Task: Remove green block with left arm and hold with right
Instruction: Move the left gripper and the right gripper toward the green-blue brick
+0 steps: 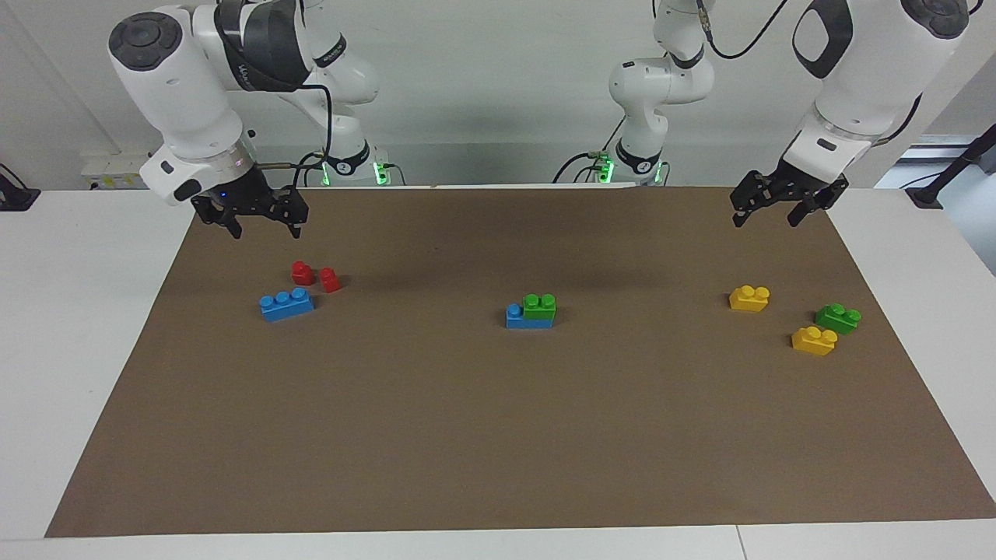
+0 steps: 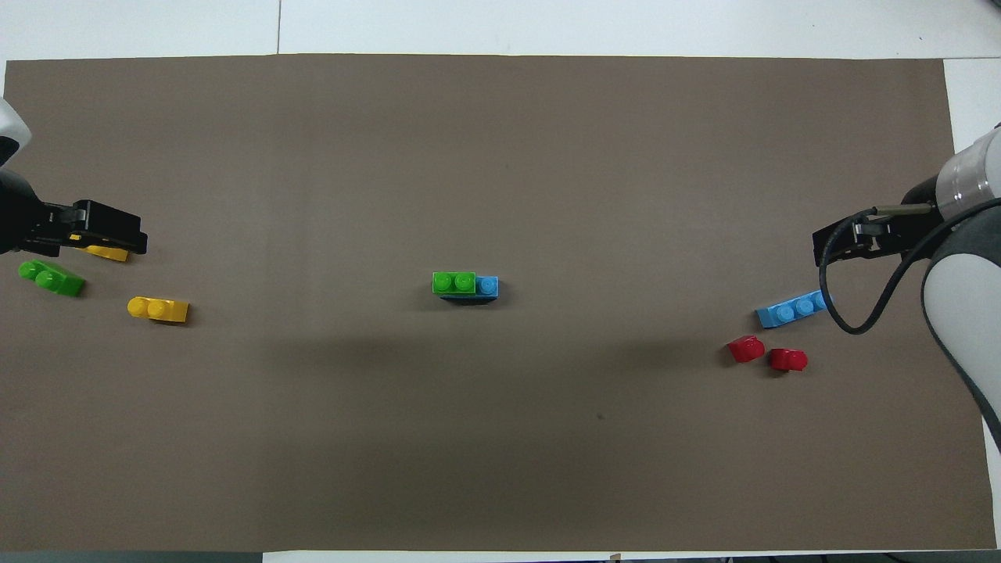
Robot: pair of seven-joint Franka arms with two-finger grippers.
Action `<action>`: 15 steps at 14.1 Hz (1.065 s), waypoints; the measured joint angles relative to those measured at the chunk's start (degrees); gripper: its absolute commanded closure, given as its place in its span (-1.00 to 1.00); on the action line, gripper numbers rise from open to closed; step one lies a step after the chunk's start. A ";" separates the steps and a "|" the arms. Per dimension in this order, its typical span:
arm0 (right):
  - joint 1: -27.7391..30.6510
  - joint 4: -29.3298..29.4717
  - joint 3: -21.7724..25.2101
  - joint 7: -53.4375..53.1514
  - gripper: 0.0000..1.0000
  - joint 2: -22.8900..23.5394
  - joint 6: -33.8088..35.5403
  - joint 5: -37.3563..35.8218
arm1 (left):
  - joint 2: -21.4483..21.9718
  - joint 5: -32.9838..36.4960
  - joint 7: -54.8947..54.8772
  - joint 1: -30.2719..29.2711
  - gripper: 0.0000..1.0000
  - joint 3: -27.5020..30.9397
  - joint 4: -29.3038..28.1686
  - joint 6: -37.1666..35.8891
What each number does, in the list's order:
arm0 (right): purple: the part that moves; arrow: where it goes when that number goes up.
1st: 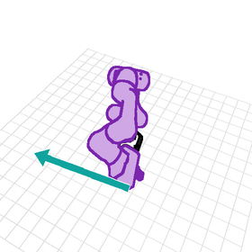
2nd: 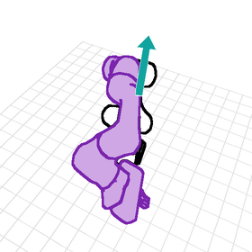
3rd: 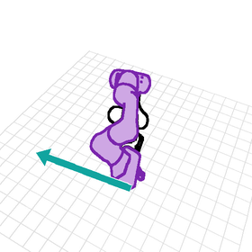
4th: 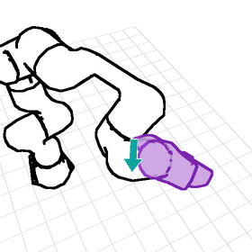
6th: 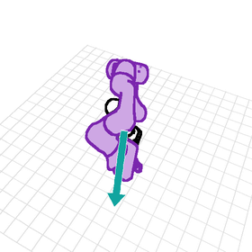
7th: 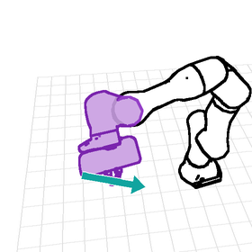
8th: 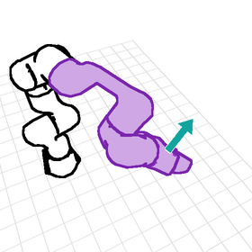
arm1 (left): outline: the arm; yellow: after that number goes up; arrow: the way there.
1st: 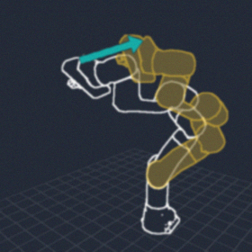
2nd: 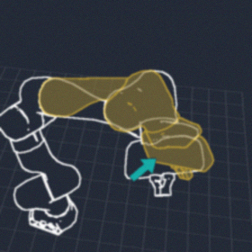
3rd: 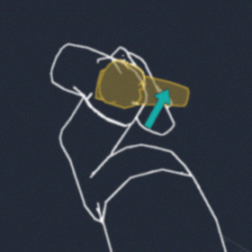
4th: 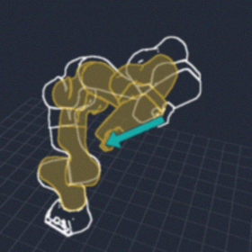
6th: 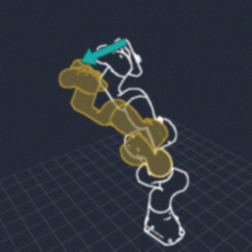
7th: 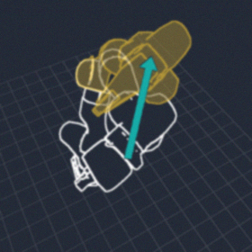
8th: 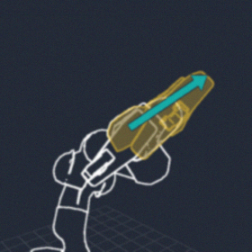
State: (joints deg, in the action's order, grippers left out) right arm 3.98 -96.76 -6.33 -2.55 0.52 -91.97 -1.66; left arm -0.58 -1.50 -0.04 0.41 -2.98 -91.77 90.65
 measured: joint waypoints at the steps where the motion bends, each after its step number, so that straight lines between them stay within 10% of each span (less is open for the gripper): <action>1: 0.00 0.00 0.00 0.00 -1.00 0.00 0.00 0.00 | 0.00 0.00 0.00 0.00 -1.00 0.00 0.00 0.00; 10: 0.86 -0.01 0.27 -1.04 -0.98 -0.04 -0.37 0.03 | 0.00 0.02 -0.03 0.01 -1.00 -0.01 0.00 0.04; 15: -3.43 -0.57 -0.44 -27.65 -0.95 -0.03 -2.16 2.50 | 0.00 0.03 -0.06 0.01 -1.00 -0.01 0.00 0.06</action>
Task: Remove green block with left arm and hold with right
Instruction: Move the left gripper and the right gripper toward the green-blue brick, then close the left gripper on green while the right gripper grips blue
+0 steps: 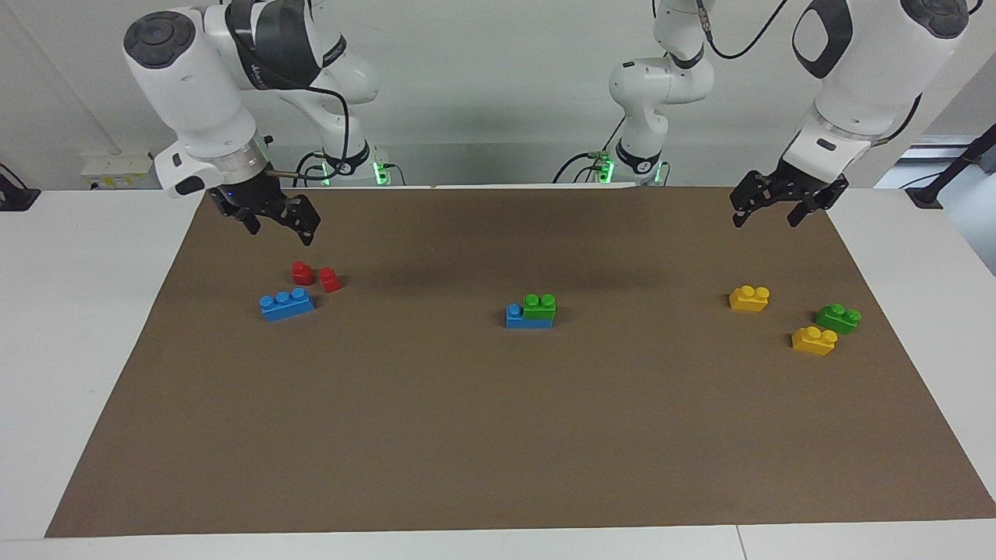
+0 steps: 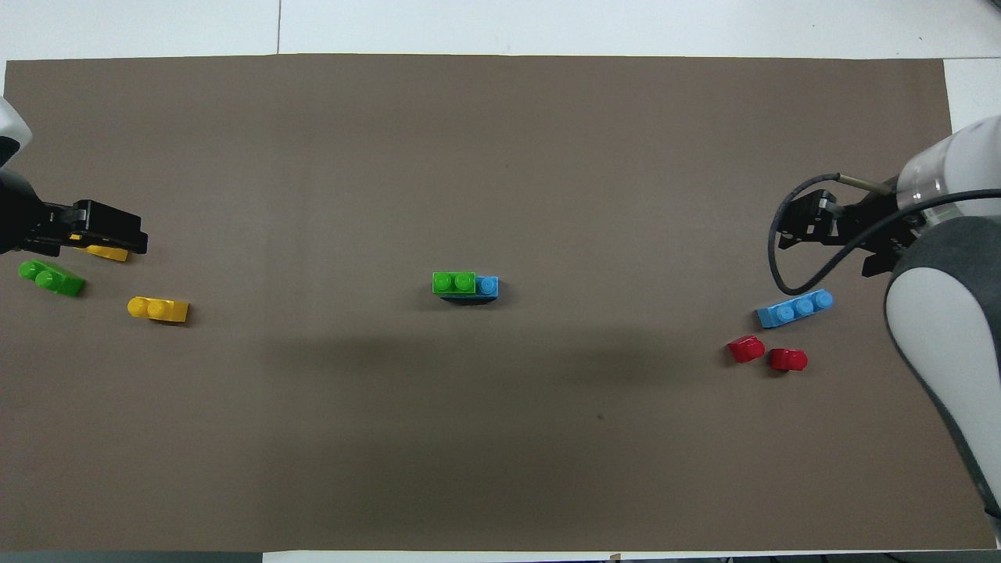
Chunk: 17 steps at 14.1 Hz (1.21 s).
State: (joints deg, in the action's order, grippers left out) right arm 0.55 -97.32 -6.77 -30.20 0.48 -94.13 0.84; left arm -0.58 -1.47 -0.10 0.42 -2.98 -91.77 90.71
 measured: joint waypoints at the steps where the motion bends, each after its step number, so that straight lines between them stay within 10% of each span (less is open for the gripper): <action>1: -1.36 -0.28 -0.08 -5.95 -0.95 0.03 -0.98 0.43 | 0.00 0.00 0.00 0.00 -1.00 0.00 0.00 0.00; 8: -8.83 -4.74 -0.25 -35.15 -0.95 2.85 -12.20 10.25 | 0.00 0.00 9.78 0.87 -1.00 -0.40 -0.17 0.32; 17: -18.04 -9.84 -0.28 -55.09 -0.94 7.85 -24.23 20.62 | 2.95 -0.01 52.73 10.46 -1.00 -1.02 -8.10 7.50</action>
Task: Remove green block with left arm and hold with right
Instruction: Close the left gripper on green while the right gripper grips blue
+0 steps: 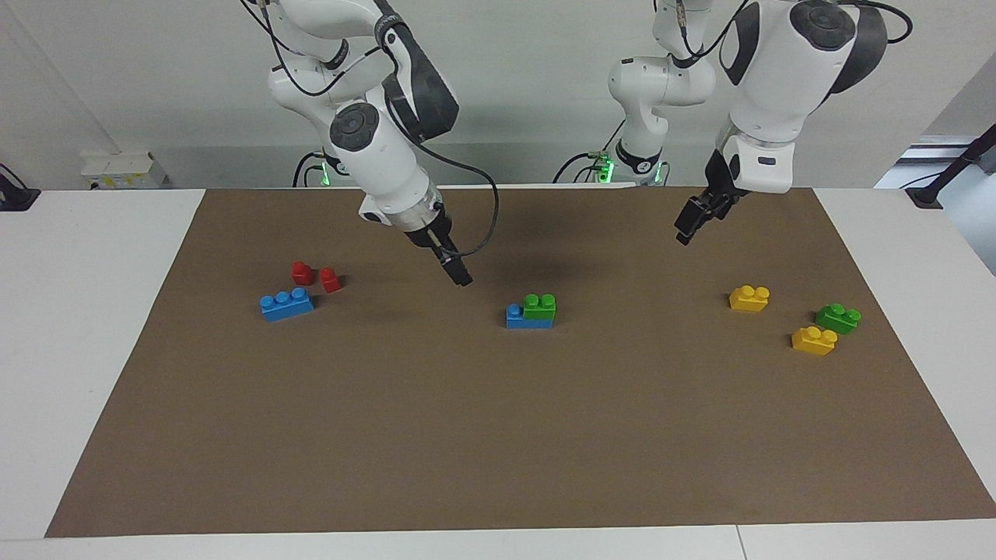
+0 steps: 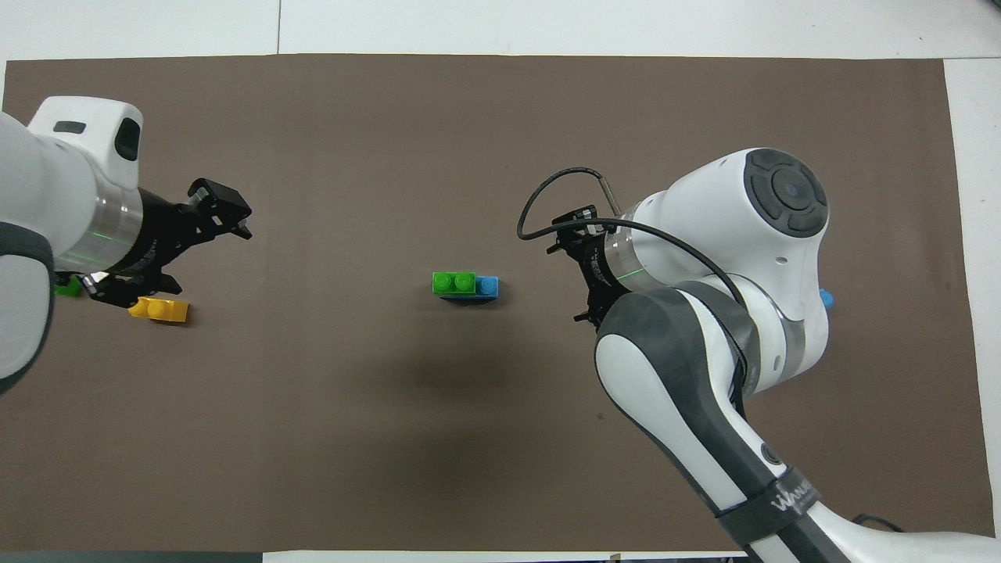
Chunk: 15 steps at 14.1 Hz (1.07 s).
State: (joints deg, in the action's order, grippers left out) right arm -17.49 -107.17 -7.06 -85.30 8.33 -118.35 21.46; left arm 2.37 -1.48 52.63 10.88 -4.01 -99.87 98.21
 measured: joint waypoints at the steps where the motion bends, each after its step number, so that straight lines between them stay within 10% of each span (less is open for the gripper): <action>1: -0.12 -0.16 0.02 -1.42 -0.93 0.53 -0.17 1.19 | 0.86 0.00 7.38 1.61 -1.00 -0.04 -2.17 2.37; 9: -3.18 -4.74 0.08 -5.84 -0.93 5.89 -14.37 8.44 | 5.46 0.00 47.42 11.59 -1.00 -0.31 -14.91 15.30; 15: -6.70 -4.72 0.08 -8.07 -0.93 10.27 -21.86 9.20 | -0.32 0.00 67.77 20.10 -1.00 -0.42 -17.96 25.97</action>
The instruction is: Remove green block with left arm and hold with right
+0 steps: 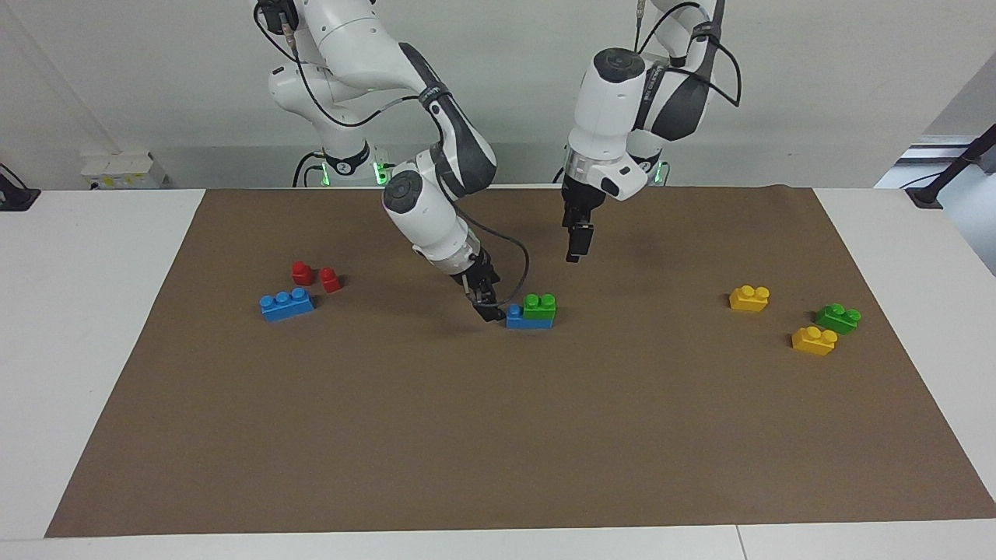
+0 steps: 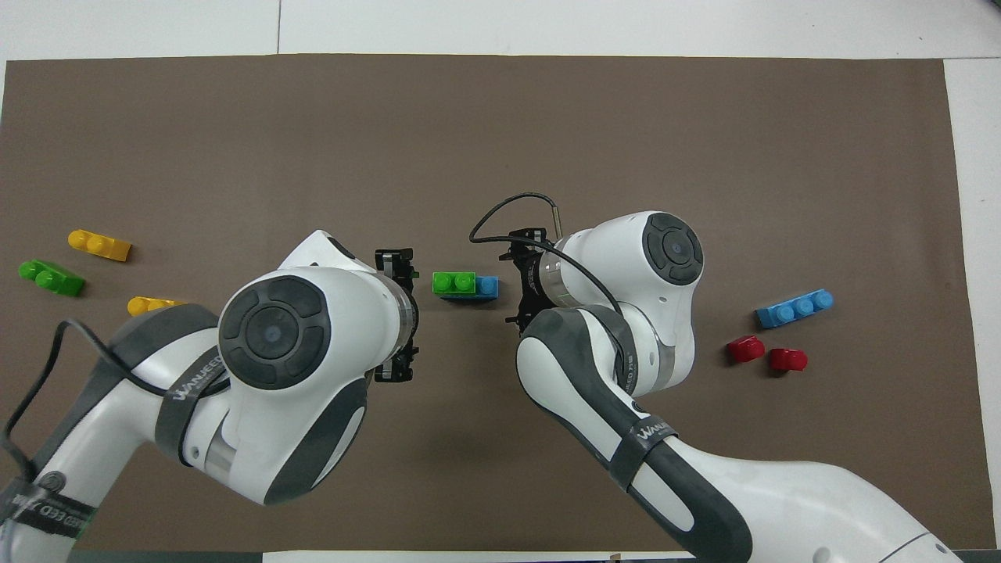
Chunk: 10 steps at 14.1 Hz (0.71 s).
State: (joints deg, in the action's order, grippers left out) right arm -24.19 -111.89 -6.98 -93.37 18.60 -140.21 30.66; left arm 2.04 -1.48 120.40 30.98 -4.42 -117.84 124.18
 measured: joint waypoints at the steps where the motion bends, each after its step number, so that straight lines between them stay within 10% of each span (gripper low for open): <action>1: -0.13 0.00 0.00 -0.04 -0.93 0.28 -0.56 0.00 | -1.42 0.00 1.72 0.47 -1.00 0.01 0.02 1.49; 10: -2.29 0.01 -0.01 -0.10 -0.88 3.82 -5.38 0.01 | -9.92 0.29 7.32 1.72 -1.00 0.77 1.77 8.24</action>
State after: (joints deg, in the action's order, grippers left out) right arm -26.48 -111.89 -6.99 -93.47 22.42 -145.59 30.67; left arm -7.88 -1.19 127.72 32.69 -3.65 -116.06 132.42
